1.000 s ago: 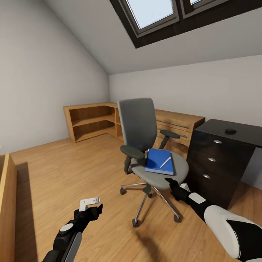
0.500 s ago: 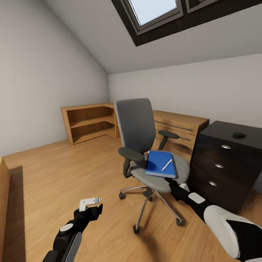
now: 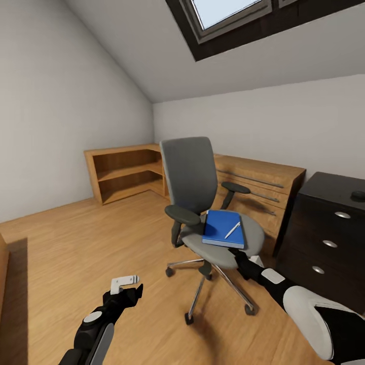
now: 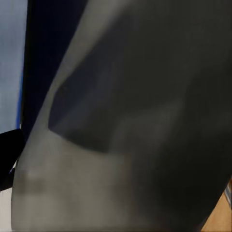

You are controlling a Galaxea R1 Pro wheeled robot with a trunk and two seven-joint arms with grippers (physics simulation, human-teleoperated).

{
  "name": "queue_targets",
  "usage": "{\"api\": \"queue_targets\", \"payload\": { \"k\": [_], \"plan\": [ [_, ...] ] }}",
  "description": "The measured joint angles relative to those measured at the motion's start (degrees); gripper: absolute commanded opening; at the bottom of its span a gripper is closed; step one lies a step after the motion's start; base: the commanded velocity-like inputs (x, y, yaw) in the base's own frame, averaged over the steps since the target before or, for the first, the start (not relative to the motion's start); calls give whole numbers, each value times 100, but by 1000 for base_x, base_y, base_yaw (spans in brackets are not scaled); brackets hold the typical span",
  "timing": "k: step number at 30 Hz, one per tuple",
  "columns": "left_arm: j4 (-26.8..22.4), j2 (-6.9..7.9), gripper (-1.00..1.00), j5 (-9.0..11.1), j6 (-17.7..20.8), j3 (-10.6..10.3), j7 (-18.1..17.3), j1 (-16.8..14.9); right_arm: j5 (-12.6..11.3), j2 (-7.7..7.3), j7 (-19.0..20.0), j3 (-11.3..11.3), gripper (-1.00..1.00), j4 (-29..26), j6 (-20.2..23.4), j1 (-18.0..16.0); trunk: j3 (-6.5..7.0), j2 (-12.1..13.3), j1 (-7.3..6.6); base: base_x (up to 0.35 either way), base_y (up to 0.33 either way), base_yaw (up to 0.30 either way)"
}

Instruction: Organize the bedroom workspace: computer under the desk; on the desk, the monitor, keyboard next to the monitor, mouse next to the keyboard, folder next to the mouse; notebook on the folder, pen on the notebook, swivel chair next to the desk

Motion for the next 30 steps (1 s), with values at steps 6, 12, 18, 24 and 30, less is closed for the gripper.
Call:
{"api": "queue_targets", "payload": {
  "k": [6,12,18,24,30],
  "plan": [
    [0,0,100,-6,-2,-5,0,1,-13,1,11,45,100,-3,3,-4,22,0,2,101,44,143],
    [0,0,100,-8,-2,-8,0,1,-11,2,17,40,100,-10,6,-4,29,0,3,4,2,244],
    [1,0,100,-8,-2,-9,0,0,-16,2,25,62,100,-19,11,-4,29,0,3,3,0,205],
    [2,-4,100,-9,-1,-10,0,0,-21,1,32,46,100,-22,16,-3,29,0,-1,201,43,21],
    [2,-2,100,-9,-2,-10,0,0,-9,1,24,89,100,-19,9,-3,29,0,2,216,58,1]
  ]
}}
